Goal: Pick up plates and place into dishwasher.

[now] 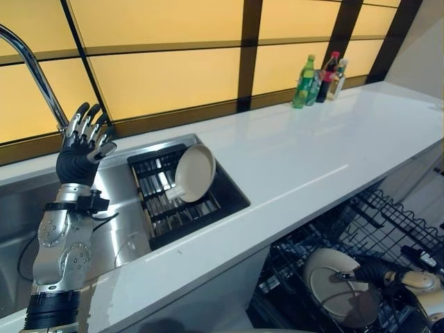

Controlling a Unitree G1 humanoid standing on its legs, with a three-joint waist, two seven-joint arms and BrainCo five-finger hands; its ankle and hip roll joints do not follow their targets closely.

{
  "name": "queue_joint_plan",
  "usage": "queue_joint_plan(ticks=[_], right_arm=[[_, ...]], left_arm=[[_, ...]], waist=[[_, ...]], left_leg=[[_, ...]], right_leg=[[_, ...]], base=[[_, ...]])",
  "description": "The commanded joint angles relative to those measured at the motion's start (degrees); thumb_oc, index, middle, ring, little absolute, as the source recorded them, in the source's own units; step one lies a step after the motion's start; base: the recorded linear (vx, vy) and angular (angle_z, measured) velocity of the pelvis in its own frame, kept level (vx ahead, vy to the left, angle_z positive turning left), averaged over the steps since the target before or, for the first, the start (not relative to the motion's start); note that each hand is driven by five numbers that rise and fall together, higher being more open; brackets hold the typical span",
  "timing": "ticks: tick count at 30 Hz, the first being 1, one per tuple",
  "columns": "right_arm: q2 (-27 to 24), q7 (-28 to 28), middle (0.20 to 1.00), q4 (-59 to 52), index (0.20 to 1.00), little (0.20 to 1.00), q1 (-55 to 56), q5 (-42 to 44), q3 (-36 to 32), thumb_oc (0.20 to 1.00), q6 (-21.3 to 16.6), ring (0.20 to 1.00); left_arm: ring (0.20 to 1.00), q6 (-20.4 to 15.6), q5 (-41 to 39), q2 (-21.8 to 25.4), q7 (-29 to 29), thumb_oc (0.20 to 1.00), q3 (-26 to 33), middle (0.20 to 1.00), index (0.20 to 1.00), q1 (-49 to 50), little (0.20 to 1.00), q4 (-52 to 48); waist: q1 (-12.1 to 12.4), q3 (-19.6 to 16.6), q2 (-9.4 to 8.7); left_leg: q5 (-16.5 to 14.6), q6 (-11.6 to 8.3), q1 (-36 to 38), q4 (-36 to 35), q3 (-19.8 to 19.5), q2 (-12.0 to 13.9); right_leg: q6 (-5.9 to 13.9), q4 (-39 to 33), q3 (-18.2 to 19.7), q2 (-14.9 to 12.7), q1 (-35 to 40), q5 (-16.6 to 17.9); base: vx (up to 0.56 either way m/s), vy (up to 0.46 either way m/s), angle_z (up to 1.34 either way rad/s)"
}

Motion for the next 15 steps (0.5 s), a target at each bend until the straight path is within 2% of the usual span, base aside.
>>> queue_joint_plan(ticks=[1, 6, 15], right_arm=[[1.03, 0.04, 0.200, 1.29, 0.200, 0.200, -2.19, -2.84, 4.38, 0.200, -3.06, 0.200], [4.12, -4.78, 0.200, 2.65, 0.200, 0.200, -2.76, -5.46, 7.77, 0.200, -2.83, 0.200], [8.70, -8.79, 0.200, 3.28, 0.200, 0.200, -3.34, -6.07, 11.32, 0.200, -2.90, 0.200]], left_arm=[[1.000, -1.23, 0.70, 0.40, 0.01, 1.000, -1.59, 1.000, 1.000, -1.81, 1.000, 0.59], [1.000, -0.78, 1.77, -1.06, 0.20, 1.000, -2.53, 1.000, 1.000, -1.46, 1.000, -0.39], [1.000, -0.98, 3.36, -2.59, 1.44, 1.000, -4.09, 1.000, 1.000, -2.71, 1.000, -1.03]], waist=[[1.09, 0.08, -0.54], [1.50, 0.33, 0.13], [1.72, 1.32, 1.84]], left_leg=[[1.18, 0.65, -4.29, 0.35, -3.85, 0.25], [1.27, 0.81, -4.48, 0.35, -4.40, -0.04], [1.64, 0.74, -5.04, 0.35, -5.41, -0.37]], right_leg=[[0.66, 0.53, -5.56, 0.27, -0.03, -2.73], [0.56, 0.53, -5.55, 0.15, -0.04, -2.80], [0.47, 0.53, -5.75, -0.39, -0.18, -2.72]], base=[[0.00, 0.000, 0.00], [0.00, 0.000, 0.00], [-0.03, 0.037, 0.05]])
